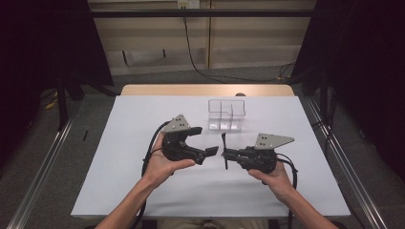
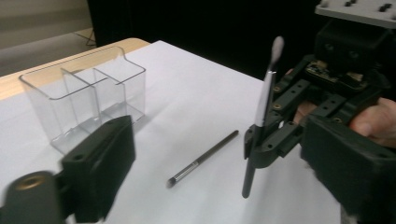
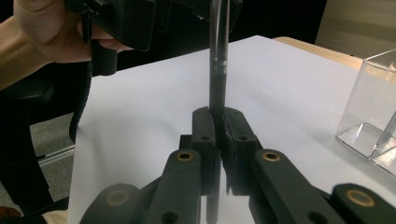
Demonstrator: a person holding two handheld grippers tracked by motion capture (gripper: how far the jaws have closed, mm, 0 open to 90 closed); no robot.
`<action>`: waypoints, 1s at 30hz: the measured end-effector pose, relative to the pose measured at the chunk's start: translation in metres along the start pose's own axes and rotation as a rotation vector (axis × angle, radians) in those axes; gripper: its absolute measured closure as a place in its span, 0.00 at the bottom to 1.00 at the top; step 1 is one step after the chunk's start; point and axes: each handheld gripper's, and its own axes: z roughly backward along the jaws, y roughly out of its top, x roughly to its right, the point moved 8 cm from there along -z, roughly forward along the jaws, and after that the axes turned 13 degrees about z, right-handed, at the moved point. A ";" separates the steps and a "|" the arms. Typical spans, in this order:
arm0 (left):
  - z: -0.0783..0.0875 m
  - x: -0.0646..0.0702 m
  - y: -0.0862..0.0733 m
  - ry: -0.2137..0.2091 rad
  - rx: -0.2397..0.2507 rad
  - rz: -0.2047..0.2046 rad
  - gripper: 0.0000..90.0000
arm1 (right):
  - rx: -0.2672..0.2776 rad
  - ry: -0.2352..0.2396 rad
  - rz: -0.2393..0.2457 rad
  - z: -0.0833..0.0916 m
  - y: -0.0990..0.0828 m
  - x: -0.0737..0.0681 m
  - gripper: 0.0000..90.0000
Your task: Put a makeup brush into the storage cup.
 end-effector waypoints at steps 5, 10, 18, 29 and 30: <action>0.008 -0.004 0.003 0.013 0.033 0.010 0.06 | 0.000 -0.009 0.000 0.001 0.000 0.001 0.94; 0.019 -0.011 0.000 0.016 0.052 0.005 0.03 | 0.002 -0.018 -0.005 0.003 0.000 0.003 0.94; 0.036 -0.025 -0.009 0.064 0.090 0.002 0.03 | -0.005 -0.025 -0.008 0.002 -0.001 0.005 0.94; 0.066 -0.053 -0.030 0.206 0.128 0.007 0.03 | -0.002 -0.059 -0.018 0.008 0.002 0.013 0.94; 0.068 -0.054 -0.032 0.213 0.128 0.015 0.03 | -0.001 -0.060 -0.021 0.007 0.002 0.014 0.94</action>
